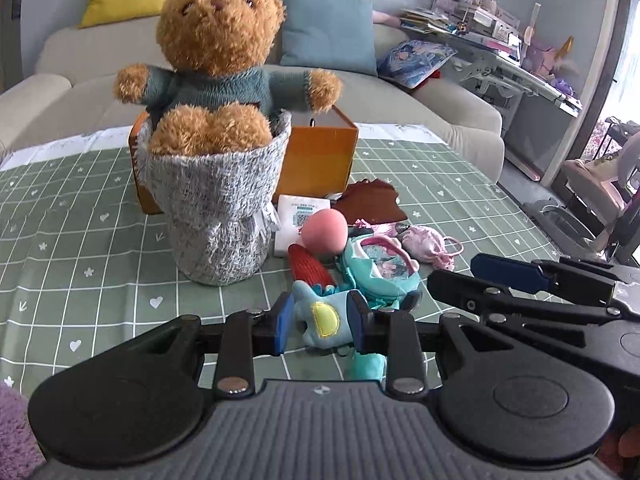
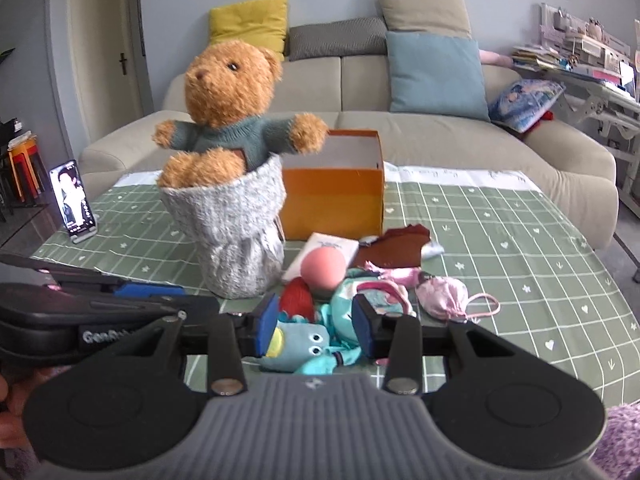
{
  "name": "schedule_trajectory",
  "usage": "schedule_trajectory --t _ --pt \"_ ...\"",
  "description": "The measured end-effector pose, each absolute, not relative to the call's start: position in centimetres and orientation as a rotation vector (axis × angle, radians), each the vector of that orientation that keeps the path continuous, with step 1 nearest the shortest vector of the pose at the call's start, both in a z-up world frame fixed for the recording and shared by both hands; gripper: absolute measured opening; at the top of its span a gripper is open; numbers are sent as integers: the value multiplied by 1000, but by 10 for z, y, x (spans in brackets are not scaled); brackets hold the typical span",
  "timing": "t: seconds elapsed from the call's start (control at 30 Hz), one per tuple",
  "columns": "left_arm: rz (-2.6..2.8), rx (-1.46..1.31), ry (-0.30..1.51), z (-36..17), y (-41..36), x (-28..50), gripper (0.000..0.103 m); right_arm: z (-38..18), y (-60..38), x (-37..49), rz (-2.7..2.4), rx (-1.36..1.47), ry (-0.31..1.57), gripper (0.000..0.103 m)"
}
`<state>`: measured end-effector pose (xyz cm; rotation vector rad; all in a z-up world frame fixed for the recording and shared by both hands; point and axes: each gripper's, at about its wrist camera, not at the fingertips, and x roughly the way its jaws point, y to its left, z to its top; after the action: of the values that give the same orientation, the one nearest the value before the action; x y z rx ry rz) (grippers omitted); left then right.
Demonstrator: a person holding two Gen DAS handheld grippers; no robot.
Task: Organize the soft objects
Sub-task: 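Grasp the light-blue plush dinosaur with the left gripper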
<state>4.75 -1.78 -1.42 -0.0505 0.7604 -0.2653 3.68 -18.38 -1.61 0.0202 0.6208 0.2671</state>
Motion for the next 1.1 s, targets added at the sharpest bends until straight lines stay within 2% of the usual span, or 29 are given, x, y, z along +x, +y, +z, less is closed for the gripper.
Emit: schedule_trajectory --t 0.1,0.4,0.53,0.63,1.07,1.1 --pt "-256 -61 773 -17 -17 49 36 -21 -186 41 263 28 644 40" --pt "-253 -87 823 -33 -23 71 55 -37 -192 66 247 13 704 40" --pt "-256 -130 855 -46 -26 86 71 -48 -200 80 226 40 747 40" --pt "-250 -177 880 -59 -23 96 77 -57 -205 89 213 61 776 40" --pt "-208 -352 1008 -108 -19 135 78 -95 -211 121 182 95 893 50" --pt "-214 -360 1009 -110 -20 136 75 -97 -212 122 185 97 898 52"
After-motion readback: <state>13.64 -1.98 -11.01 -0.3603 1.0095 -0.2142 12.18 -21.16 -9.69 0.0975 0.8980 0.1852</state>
